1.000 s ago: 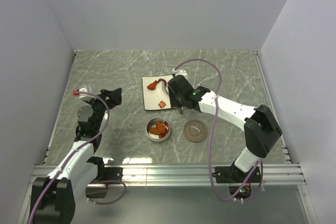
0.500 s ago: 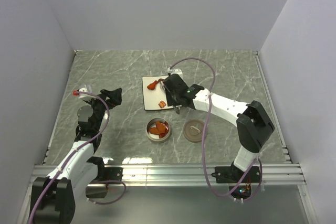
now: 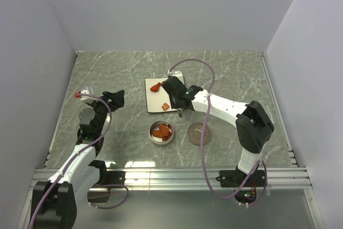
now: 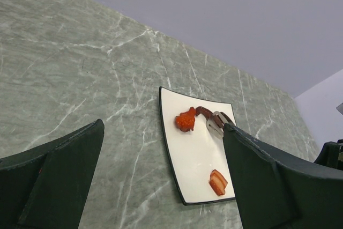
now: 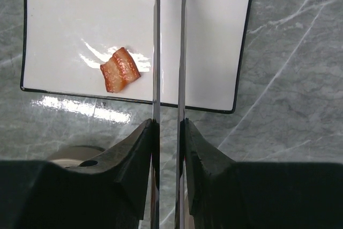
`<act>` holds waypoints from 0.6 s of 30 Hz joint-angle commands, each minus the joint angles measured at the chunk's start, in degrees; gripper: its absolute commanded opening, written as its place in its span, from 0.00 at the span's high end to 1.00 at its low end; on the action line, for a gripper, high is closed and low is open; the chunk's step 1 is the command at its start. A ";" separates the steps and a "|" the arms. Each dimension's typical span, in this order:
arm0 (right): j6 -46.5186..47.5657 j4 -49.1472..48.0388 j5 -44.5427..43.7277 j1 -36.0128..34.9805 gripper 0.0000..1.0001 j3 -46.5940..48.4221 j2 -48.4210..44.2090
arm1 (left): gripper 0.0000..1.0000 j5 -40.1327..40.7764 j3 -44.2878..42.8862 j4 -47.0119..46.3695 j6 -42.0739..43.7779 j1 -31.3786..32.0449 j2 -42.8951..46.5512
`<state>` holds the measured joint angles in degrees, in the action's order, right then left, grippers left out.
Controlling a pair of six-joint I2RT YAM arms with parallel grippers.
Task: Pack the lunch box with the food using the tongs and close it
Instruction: Pick up the food using the clamp
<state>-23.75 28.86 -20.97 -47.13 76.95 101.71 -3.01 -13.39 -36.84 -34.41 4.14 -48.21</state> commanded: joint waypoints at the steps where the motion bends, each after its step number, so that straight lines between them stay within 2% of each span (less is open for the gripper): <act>1: 0.02 1.02 -2.31 -0.68 0.73 2.95 -0.02 | 0.00 -0.60 0.38 -2.18 -0.83 -0.27 0.92; 7: -0.33 1.20 -4.43 -1.20 0.80 1.72 -4.31 | 0.01 -0.42 0.47 -2.01 -0.83 -0.27 1.27; 18: -0.51 0.23 -4.08 -2.61 0.81 -3.55 -12.67 | 0.01 -0.60 0.38 -2.01 -0.74 -0.27 1.01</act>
<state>-23.79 30.17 -23.53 -48.90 74.72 92.68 -3.01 -13.34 -36.84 -34.76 4.14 -47.79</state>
